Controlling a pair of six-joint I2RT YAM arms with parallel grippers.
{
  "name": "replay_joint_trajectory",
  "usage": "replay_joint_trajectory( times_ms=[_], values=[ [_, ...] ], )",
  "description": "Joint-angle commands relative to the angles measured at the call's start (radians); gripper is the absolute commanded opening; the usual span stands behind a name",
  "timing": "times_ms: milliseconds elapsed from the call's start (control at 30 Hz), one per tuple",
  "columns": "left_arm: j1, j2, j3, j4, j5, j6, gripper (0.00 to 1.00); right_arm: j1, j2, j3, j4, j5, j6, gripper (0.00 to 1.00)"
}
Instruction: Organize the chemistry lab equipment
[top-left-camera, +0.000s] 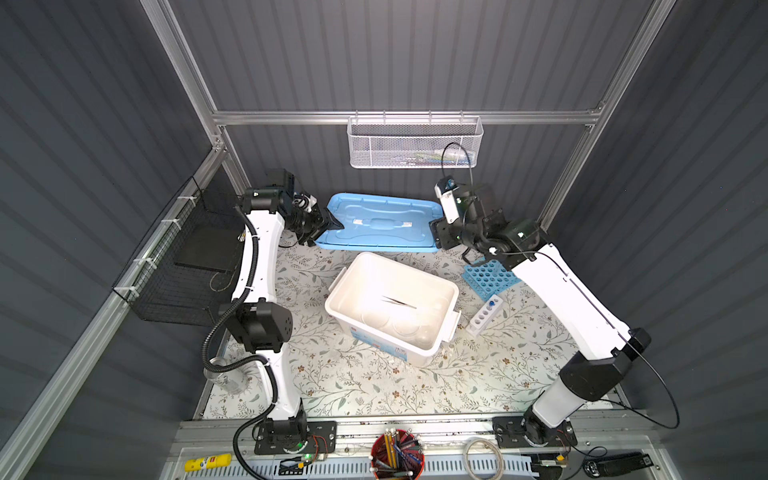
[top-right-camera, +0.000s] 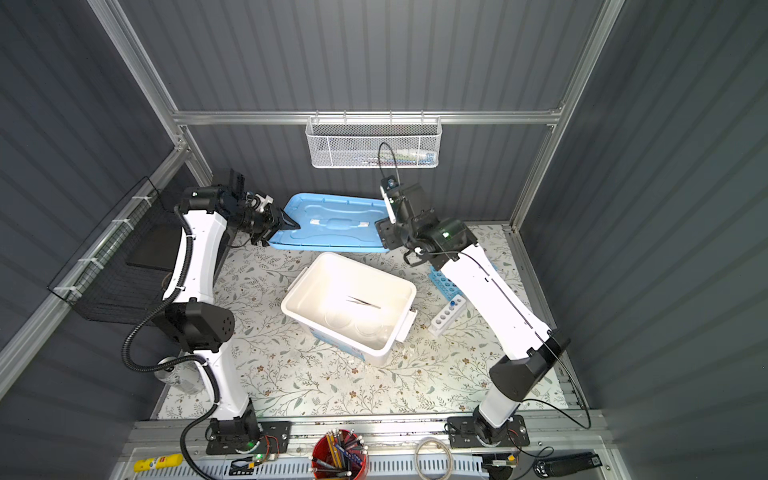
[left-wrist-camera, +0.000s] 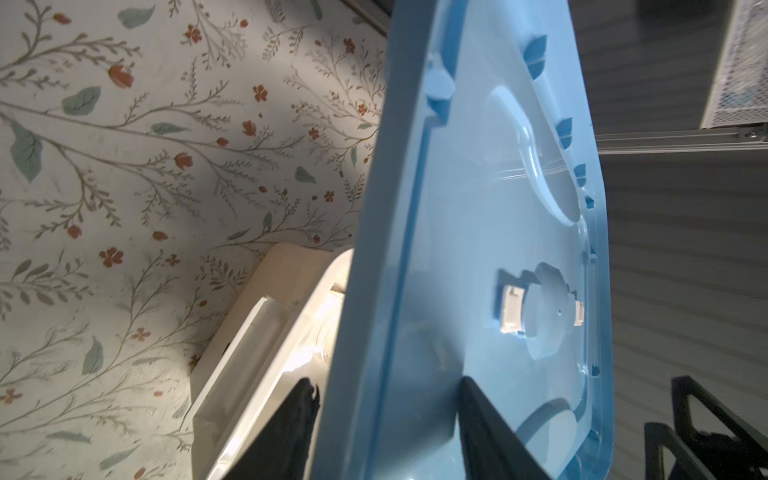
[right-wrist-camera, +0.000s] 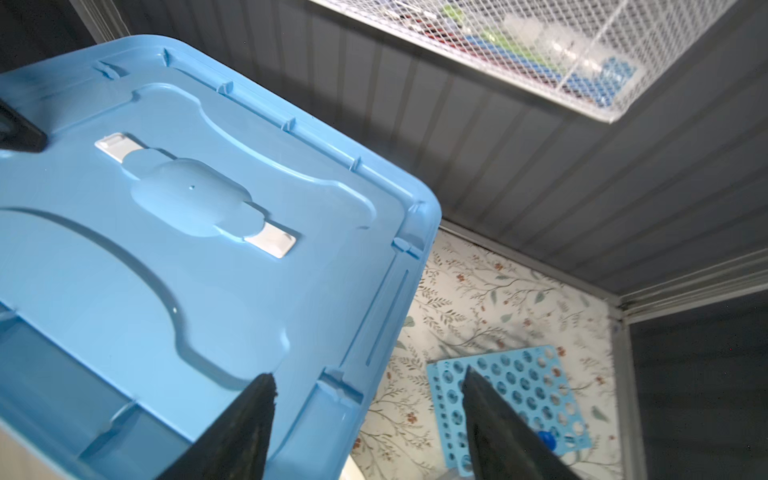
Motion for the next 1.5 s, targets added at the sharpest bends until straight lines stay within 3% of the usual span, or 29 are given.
replay_joint_trajectory(
  times_ms=[0,233,767,967,1467],
  values=[
    [0.007,-0.008,-0.022,-0.060,-0.013,0.036,0.00,0.037,-0.052,-0.016,-0.028,0.160,-0.124,0.73],
    [0.007,-0.016,-0.033,-0.061,-0.038,0.045,0.00,0.179,-0.079,-0.021,-0.124,0.226,-0.232,0.73],
    [0.007,-0.067,-0.067,-0.055,-0.053,0.056,0.00,0.423,-0.133,-0.151,-0.202,0.308,-0.291,0.74],
    [0.007,-0.101,-0.108,-0.042,-0.042,0.057,0.00,0.424,-0.111,-0.245,-0.084,0.341,-0.373,0.74],
    [0.007,-0.139,-0.149,-0.053,-0.003,0.061,0.00,0.349,-0.019,-0.248,0.108,0.383,-0.536,0.73]
  ],
)
